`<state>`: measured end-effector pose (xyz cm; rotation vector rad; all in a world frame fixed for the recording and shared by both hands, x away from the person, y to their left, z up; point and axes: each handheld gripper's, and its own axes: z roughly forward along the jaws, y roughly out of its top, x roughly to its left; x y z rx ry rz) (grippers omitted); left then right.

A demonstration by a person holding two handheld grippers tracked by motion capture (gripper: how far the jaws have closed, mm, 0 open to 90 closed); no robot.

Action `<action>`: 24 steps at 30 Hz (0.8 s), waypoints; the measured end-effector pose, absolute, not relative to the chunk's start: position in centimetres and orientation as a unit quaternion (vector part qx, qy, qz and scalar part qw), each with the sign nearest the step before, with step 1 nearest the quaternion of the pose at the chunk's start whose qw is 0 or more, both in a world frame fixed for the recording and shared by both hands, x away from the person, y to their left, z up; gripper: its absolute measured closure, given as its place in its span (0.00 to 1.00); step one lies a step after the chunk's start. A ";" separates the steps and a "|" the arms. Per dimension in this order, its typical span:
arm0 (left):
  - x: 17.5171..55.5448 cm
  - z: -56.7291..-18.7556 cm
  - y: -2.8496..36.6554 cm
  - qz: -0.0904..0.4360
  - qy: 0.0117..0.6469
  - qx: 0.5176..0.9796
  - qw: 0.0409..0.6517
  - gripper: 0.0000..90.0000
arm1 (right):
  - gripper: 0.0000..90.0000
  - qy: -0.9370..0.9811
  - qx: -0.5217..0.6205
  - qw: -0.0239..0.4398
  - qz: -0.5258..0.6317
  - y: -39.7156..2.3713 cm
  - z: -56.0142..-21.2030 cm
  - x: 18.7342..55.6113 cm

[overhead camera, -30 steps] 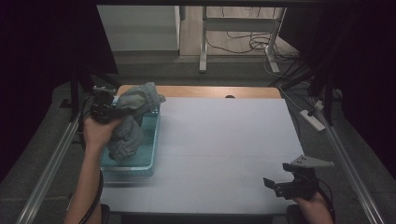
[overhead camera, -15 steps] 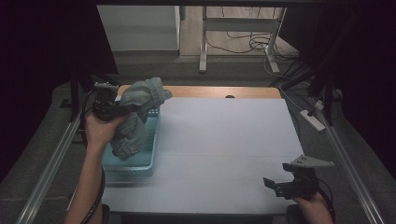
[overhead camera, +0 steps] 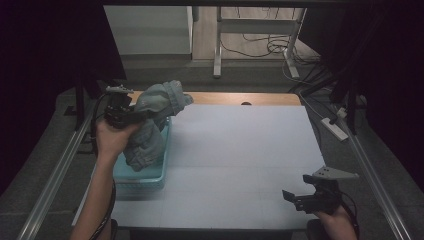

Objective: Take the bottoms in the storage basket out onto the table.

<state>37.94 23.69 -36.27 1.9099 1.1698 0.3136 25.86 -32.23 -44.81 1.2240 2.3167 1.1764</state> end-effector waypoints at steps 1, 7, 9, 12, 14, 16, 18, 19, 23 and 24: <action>37.9 -36.1 23.5 0.124 0.465 0.765 0.427 0.65 | 0.02 0.799 0.422 0.134 0.406 -32.2 -44.8 25.9; 37.6 -35.5 22.2 0.122 0.446 0.774 0.433 0.65 | 0.02 0.799 0.422 0.134 0.406 -32.2 -44.8 25.9; 37.6 -35.4 21.9 0.121 0.444 0.775 0.434 0.65 | 0.02 0.800 0.422 0.134 0.405 -32.2 -44.8 25.9; 37.5 -35.2 21.5 0.117 0.439 0.776 0.438 0.65 | 0.02 0.800 0.423 0.133 0.405 -32.2 -44.8 25.9; 37.5 -35.2 21.2 0.114 0.436 0.776 0.441 0.65 | 0.02 0.800 0.423 0.133 0.404 -32.2 -44.8 25.9; 37.5 -35.1 20.8 0.113 0.431 0.779 0.442 0.65 | 0.02 0.800 0.423 0.133 0.404 -32.2 -44.8 25.9; 37.5 -35.0 20.2 0.111 0.426 0.781 0.442 0.65 | 0.02 0.800 0.423 0.132 0.404 -32.2 -44.8 25.9; 37.6 -35.0 20.0 0.109 0.423 0.783 0.443 0.65 | 0.02 0.800 0.424 0.133 0.404 -32.2 -44.8 25.9; 37.7 -35.0 19.0 0.103 0.413 0.788 0.445 0.65 | 0.02 0.800 0.424 0.132 0.403 -32.2 -44.8 25.9; 37.7 -35.0 18.8 0.102 0.411 0.789 0.446 0.65 | 0.02 0.800 0.423 0.132 0.403 -32.2 -44.8 25.9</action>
